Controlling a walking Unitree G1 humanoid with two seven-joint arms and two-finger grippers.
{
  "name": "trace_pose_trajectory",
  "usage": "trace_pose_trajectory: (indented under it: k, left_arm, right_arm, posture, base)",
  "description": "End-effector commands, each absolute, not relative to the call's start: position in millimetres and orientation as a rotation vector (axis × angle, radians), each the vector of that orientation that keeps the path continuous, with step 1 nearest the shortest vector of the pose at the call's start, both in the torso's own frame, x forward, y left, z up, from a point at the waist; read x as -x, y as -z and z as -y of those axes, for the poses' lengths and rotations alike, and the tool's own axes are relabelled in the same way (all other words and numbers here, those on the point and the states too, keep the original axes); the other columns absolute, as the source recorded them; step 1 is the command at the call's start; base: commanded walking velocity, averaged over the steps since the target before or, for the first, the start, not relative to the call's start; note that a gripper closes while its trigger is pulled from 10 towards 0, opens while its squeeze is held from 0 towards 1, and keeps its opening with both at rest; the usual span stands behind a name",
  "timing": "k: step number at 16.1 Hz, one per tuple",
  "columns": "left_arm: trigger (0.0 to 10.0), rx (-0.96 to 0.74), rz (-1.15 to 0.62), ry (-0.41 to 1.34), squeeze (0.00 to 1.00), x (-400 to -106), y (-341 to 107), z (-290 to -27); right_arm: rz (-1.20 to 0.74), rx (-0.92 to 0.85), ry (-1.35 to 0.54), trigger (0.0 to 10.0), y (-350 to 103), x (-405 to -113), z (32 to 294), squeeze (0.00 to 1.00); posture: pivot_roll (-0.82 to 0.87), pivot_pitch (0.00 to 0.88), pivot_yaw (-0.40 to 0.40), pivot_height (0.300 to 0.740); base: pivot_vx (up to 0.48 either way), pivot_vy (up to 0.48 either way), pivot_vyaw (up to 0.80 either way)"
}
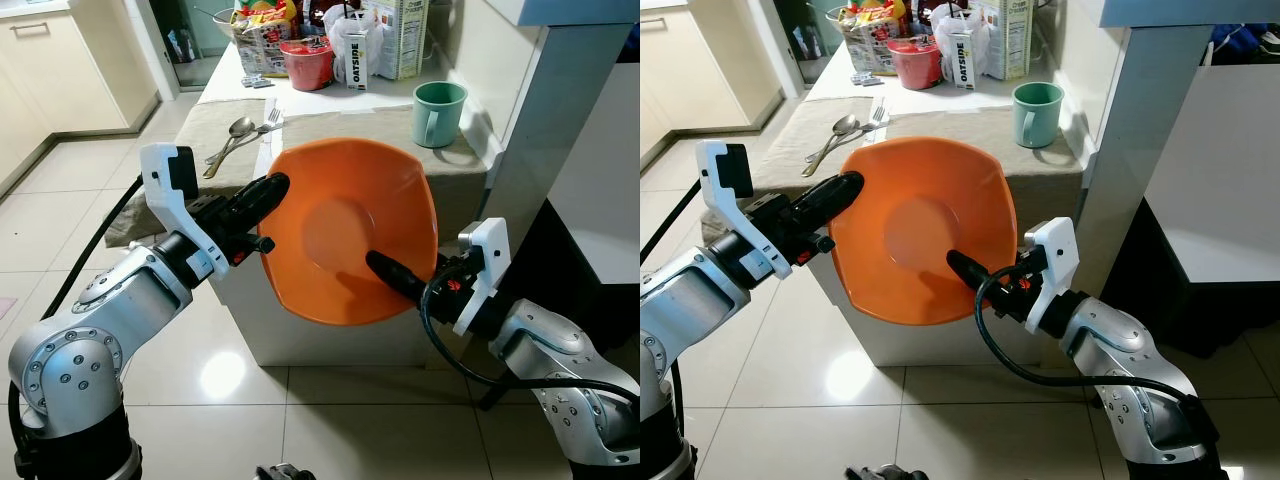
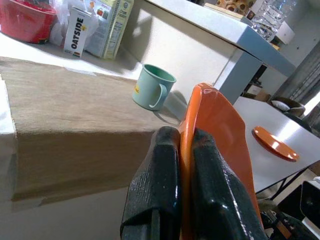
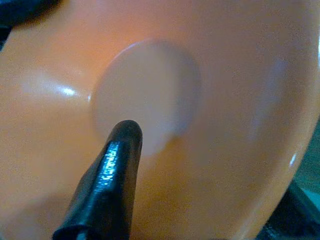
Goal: Setting the table
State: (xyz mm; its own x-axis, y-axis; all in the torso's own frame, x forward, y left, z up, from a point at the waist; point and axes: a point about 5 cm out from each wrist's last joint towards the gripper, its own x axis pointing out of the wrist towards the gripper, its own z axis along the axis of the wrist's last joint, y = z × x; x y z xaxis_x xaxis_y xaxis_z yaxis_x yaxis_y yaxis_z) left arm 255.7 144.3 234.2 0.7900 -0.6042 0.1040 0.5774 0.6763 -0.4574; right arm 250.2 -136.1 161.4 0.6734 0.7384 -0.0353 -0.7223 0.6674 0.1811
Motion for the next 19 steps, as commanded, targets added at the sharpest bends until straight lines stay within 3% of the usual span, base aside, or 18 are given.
trace_pose_trajectory:
  k: [1, 19]
  left_arm:
    - [0.0, 0.522, -0.031, 0.744, 0.0, -253, -239, -135]
    - [0.0, 0.369, -0.083, 0.703, 0.0, -258, -225, -141]
  right_arm:
    - [-0.115, -0.148, -0.936, 0.0, -161, -243, 119, 0.0]
    - [-0.115, -0.128, -0.961, 0.0, -159, -242, 115, 0.0]
  posture:
    - [-0.17, 0.023, 0.119, 0.74]
    - [-0.17, 0.013, 0.122, 0.74]
  base:
    - [0.0, 0.0, 0.0]
    - [0.0, 0.0, 0.0]
